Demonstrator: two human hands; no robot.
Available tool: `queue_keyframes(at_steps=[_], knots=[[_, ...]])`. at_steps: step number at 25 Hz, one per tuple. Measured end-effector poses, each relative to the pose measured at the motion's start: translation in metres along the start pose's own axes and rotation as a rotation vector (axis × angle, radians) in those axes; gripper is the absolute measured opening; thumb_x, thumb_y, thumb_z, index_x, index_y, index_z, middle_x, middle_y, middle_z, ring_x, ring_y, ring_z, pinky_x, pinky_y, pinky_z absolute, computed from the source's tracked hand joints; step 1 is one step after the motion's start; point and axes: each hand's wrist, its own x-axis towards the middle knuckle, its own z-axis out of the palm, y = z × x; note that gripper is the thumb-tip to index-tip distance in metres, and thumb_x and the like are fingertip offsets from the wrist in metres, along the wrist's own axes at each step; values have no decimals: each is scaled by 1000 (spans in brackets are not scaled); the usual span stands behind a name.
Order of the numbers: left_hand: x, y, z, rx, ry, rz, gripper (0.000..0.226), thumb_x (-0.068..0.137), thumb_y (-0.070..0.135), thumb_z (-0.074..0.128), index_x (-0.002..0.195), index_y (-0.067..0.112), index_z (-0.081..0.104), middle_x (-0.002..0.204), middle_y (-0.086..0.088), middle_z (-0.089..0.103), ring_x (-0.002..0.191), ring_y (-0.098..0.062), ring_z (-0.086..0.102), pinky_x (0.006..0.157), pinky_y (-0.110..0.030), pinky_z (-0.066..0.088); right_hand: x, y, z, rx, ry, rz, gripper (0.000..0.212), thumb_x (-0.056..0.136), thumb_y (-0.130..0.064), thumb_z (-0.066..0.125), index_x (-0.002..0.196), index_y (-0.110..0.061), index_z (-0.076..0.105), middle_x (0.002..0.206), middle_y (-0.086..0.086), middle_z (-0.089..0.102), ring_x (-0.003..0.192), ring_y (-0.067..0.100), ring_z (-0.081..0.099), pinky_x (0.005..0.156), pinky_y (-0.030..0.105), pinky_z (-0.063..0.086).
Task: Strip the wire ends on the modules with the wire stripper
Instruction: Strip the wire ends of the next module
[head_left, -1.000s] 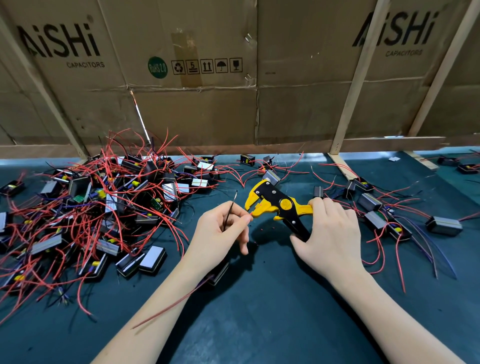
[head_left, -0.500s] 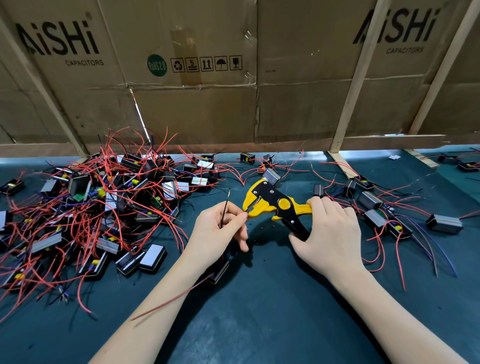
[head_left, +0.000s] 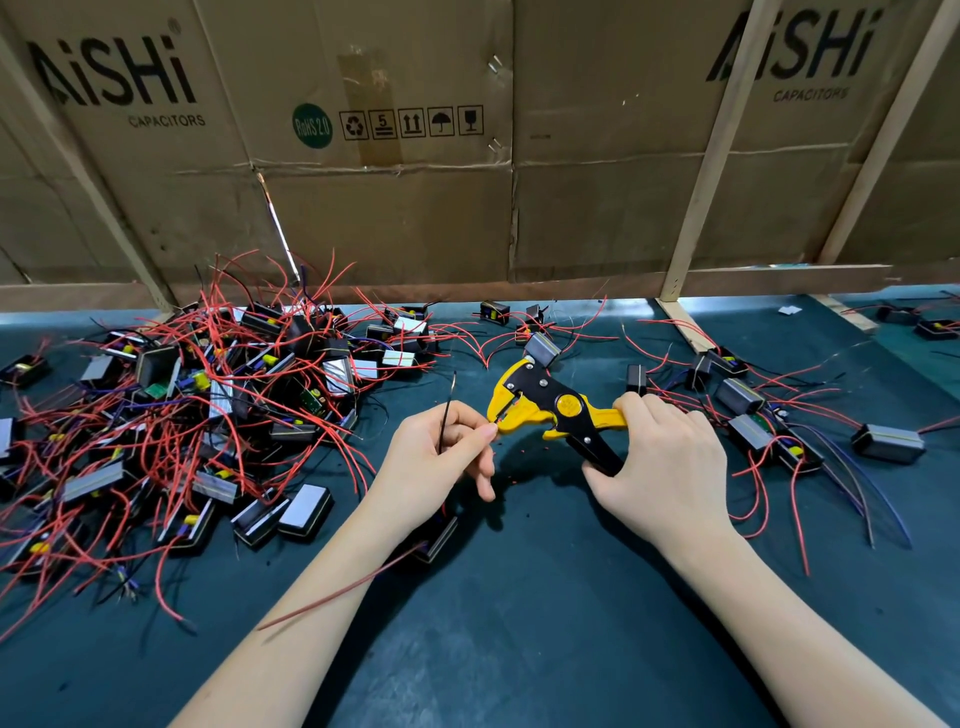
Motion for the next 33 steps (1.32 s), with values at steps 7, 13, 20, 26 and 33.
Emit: queue_keyframes(at_steps=[7,13,20,26,33], knots=[[0,0,0,-21,5,-15,14,97,5,56,86,-4,57,57,-5,62,43,-20,61,48,-12,41,-1,0,1,5,36,-6,49,44,-28,88,76,-6,58,64,6,56,56,32,54,58,34,41],[0,-1,0,-10,-4,-15,14,97,5,56,84,1,58,57,-4,63,43,-19,61,47,-11,40,-1,0,2,11,31,-2,49,44,-28,89,75,-6,57,63,6,55,54,32,53,55,33,40],[-1,1,1,-41,-26,-16,14,96,6,58,84,-1,58,56,-6,62,42,-20,60,47,-12,39,-1,2,0,44,27,22,44,51,-25,91,63,-7,53,51,7,51,43,35,52,49,27,30],[-1,4,0,-19,-2,-33,13,97,2,54,87,-5,57,54,-2,59,39,-15,50,46,-14,37,-1,2,2,13,-3,24,47,56,-38,85,77,-8,56,67,5,56,61,34,57,54,30,33],[-1,2,2,22,-8,-45,14,99,2,49,87,1,57,58,-3,61,43,-17,57,48,-18,34,-2,1,3,6,-1,21,48,62,-44,80,86,-8,59,75,6,58,71,33,57,64,39,41]])
